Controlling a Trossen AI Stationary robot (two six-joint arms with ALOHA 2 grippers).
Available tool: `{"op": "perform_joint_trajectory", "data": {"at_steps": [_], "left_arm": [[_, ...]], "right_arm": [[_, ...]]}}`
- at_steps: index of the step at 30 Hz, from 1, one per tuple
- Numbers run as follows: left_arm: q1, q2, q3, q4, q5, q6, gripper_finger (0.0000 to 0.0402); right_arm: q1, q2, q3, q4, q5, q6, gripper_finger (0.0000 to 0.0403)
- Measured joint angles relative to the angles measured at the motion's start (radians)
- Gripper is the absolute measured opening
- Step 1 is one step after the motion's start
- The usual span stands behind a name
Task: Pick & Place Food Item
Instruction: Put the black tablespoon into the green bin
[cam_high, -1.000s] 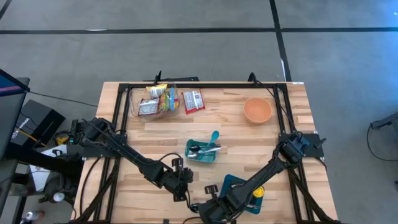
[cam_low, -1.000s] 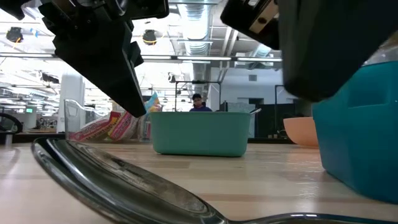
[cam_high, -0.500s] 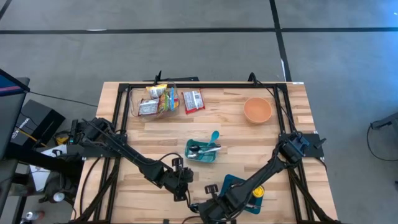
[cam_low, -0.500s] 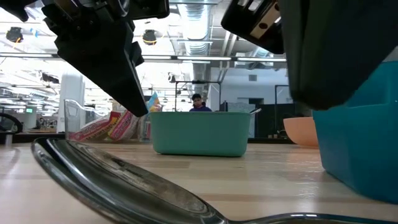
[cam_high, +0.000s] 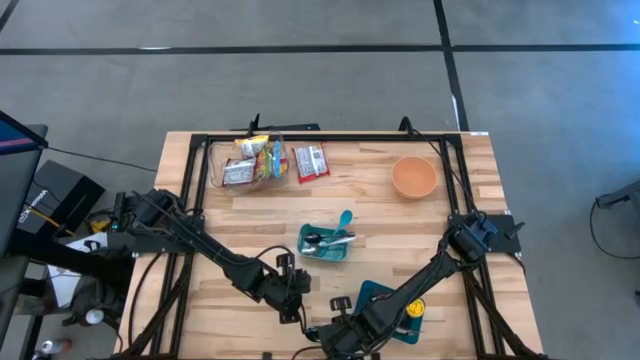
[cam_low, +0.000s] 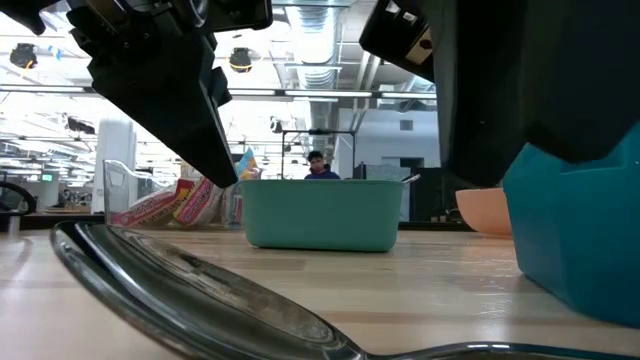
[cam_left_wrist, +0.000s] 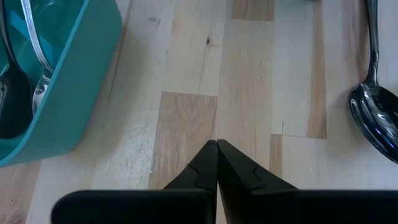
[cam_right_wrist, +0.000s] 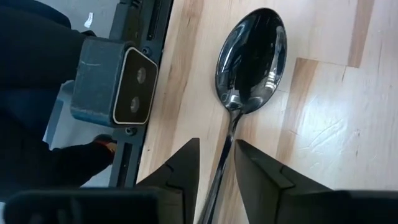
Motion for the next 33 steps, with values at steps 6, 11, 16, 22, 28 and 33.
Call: {"op": "perform_joint_trajectory", "data": {"at_steps": [6,11,16,22,28,33], "left_arm": [[0.000,0.000,0.000,0.000,0.001,0.000,0.0000],[0.000,0.000,0.000,0.001,0.001,0.000,0.0000],[0.000,0.000,0.000,0.001,0.001,0.000,0.0000],[0.000,0.000,0.000,0.002,0.001,0.000,0.0000],[0.000,0.000,0.000,0.002,0.001,0.000,0.0000],[0.000,0.000,0.000,0.002,0.001,0.000,0.0000]], "right_arm": [[0.001,0.017,0.000,0.007,0.002,0.002,0.0091],[0.000,0.061,-0.002,-0.006,-0.014,0.004,0.0092],[0.002,0.066,-0.001,-0.007,-0.020,0.021,0.0091],[0.005,0.066,-0.001,-0.012,-0.018,0.027,0.0091],[0.005,0.066,-0.001,-0.041,0.008,0.029,0.0091],[0.005,0.066,-0.001,-0.061,0.008,0.038,0.0091]]}}
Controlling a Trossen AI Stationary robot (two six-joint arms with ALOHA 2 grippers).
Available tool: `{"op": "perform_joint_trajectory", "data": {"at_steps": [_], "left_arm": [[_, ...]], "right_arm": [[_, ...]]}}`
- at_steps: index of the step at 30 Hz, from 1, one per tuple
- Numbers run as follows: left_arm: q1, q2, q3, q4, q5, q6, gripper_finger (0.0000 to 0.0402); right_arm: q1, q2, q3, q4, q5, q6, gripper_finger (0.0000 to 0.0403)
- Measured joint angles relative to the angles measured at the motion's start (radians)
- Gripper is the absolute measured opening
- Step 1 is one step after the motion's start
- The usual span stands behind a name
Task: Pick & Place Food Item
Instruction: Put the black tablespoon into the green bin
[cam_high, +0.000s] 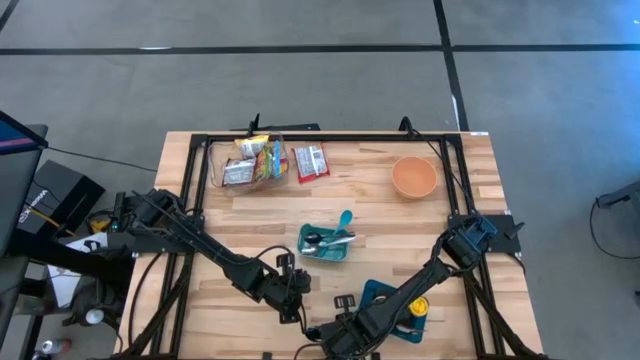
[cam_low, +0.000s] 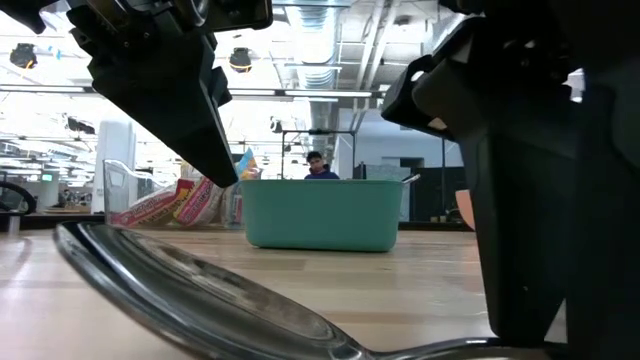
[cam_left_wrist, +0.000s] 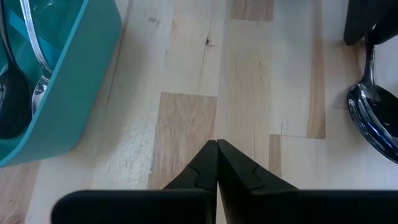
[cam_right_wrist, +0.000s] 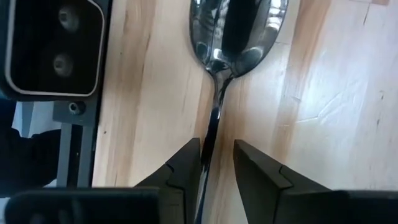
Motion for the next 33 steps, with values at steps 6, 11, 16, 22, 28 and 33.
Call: {"op": "perform_joint_trajectory", "data": {"at_steps": [6,11,16,22,28,33], "left_arm": [[0.000,0.000,0.000,0.000,0.000,0.000,0.0000],[0.000,0.000,0.000,0.000,0.000,0.000,0.0000],[0.000,0.000,0.000,0.000,0.000,0.000,0.0000],[0.000,0.000,0.000,0.000,0.000,0.000,0.0000],[0.000,0.000,0.000,0.000,0.000,0.000,0.0000],[0.000,0.000,0.000,0.000,-0.010,0.000,0.0000]], "right_arm": [[0.000,0.000,0.001,-0.046,0.008,0.014,0.0091],[-0.004,0.000,0.001,-0.034,0.014,0.014,0.0091],[-0.009,0.000,0.001,-0.015,-0.006,-0.008,0.0091],[-0.019,0.000,0.001,-0.011,-0.033,-0.012,0.0091],[-0.030,0.000,0.001,-0.010,-0.039,-0.011,0.0091],[-0.029,0.000,0.001,-0.010,-0.035,-0.014,0.0091]]}}
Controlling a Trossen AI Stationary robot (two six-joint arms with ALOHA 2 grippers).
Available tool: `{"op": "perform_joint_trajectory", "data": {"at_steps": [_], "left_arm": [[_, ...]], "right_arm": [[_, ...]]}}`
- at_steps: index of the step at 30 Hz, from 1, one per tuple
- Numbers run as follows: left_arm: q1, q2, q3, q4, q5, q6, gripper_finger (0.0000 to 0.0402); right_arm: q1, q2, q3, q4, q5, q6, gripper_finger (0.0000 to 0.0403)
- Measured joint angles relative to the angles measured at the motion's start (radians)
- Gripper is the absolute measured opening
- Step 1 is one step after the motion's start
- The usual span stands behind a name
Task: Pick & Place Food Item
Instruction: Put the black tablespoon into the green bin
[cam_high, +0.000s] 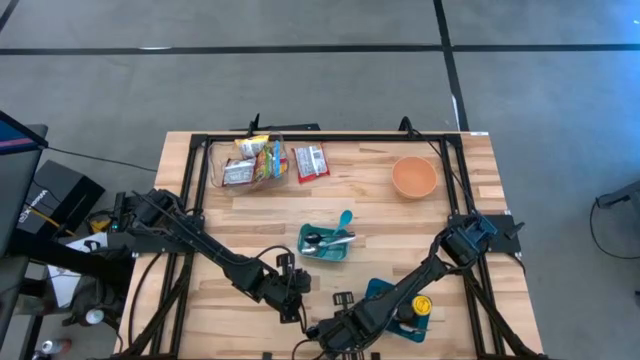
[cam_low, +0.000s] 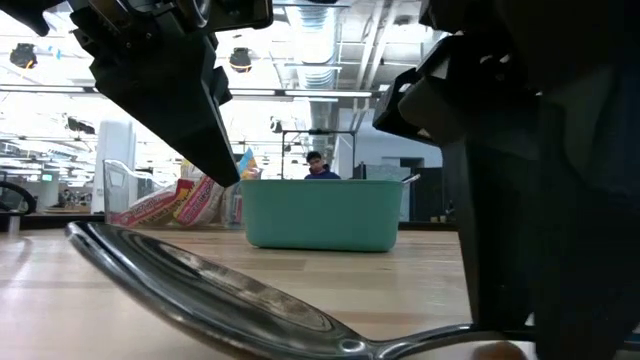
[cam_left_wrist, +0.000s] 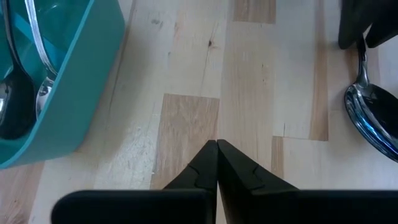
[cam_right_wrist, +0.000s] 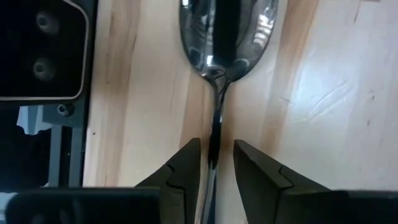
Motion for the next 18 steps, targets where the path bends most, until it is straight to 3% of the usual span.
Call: {"op": "perform_joint_trajectory", "data": {"at_steps": [18], "left_arm": [[0.000,0.000,0.000,0.000,-0.004,0.000,0.0000]], "right_arm": [[0.002,0.020,0.002,-0.011,0.026,-0.003,0.0079]]}}
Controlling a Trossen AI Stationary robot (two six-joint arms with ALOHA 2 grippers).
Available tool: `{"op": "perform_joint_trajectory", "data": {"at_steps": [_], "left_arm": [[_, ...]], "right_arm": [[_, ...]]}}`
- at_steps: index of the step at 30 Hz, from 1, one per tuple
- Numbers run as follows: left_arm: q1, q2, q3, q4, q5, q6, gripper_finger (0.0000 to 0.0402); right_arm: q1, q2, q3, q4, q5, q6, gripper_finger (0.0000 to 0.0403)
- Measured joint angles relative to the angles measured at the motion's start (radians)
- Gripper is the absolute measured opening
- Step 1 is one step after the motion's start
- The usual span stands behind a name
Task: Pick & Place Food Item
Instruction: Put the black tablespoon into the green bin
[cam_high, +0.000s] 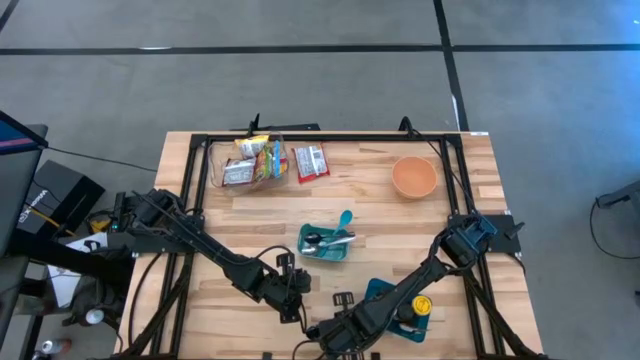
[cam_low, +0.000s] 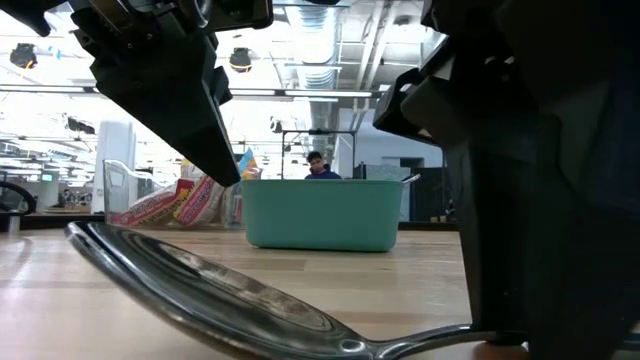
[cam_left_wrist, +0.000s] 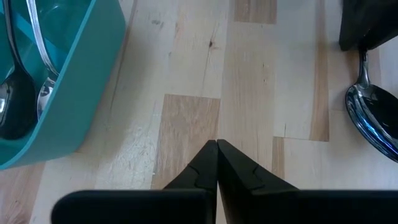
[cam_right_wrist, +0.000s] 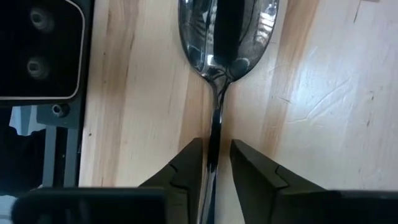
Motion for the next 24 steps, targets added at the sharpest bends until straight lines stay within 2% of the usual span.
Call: {"op": "perform_joint_trajectory", "data": {"at_steps": [10,17,24], "left_arm": [[0.000,0.000,0.000,0.000,0.000,0.000,0.0000],[0.000,0.000,0.000,0.000,0.000,0.000,0.0000],[0.000,0.000,0.000,0.000,-0.001,0.000,0.0000]], "right_arm": [[0.000,0.001,-0.001,-0.008,0.002,0.000,0.0008],[0.000,0.001,-0.001,-0.007,0.001,0.005,0.0016],[0.007,-0.017,-0.005,-0.004,0.007,0.003,0.0005]]}}
